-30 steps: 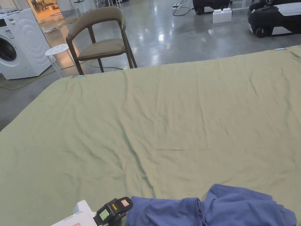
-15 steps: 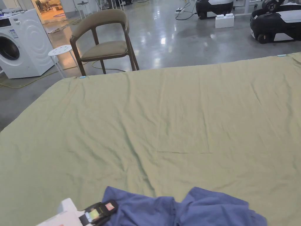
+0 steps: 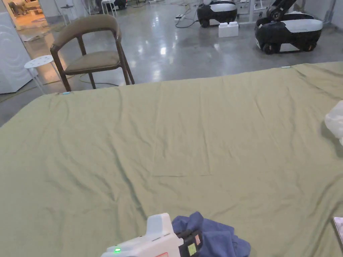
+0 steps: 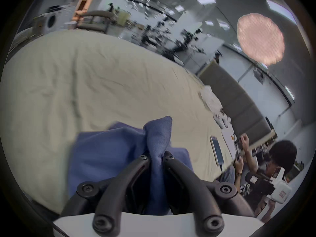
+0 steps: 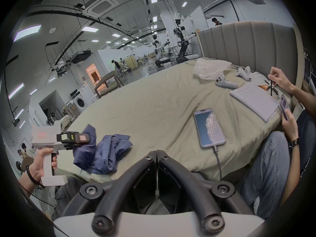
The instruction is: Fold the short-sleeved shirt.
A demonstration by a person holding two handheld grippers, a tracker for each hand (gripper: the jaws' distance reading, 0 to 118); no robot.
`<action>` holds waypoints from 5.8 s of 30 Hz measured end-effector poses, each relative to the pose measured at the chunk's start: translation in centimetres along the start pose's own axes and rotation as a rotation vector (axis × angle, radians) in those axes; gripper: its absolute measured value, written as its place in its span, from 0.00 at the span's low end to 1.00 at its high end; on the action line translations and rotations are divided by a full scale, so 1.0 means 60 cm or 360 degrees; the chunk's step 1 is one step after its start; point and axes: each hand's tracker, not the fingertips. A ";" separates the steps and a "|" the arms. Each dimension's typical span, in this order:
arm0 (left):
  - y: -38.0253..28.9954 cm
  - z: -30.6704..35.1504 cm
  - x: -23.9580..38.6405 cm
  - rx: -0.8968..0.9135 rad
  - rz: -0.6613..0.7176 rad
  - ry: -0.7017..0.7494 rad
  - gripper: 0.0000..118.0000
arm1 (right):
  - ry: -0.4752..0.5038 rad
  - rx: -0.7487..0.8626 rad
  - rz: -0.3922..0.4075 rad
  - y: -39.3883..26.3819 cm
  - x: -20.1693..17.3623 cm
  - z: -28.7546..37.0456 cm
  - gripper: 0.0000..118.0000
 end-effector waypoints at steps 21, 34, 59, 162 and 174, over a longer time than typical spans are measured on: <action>-0.056 -0.122 -0.001 -0.0162 0.0086 -0.0156 0.00 | -0.0014 -0.0092 -0.0055 -0.027 0.010 -0.020 0.00; 0.001 0.123 -0.132 0.0266 0.0275 -0.0140 0.62 | 0.0448 -0.0600 0.0105 0.018 -0.170 -0.283 0.00; 0.024 0.104 -0.262 0.0055 0.0499 -0.0255 0.24 | 0.0408 -0.0645 0.0107 0.026 -0.184 -0.333 0.00; -0.040 0.439 0.096 0.1253 -0.0561 0.0706 0.97 | 0.0006 0.0539 0.0048 0.171 -0.144 0.021 1.00; -0.038 0.437 0.089 0.1217 -0.0497 0.0672 0.97 | -0.0261 0.0430 -0.0003 0.192 -0.186 0.035 1.00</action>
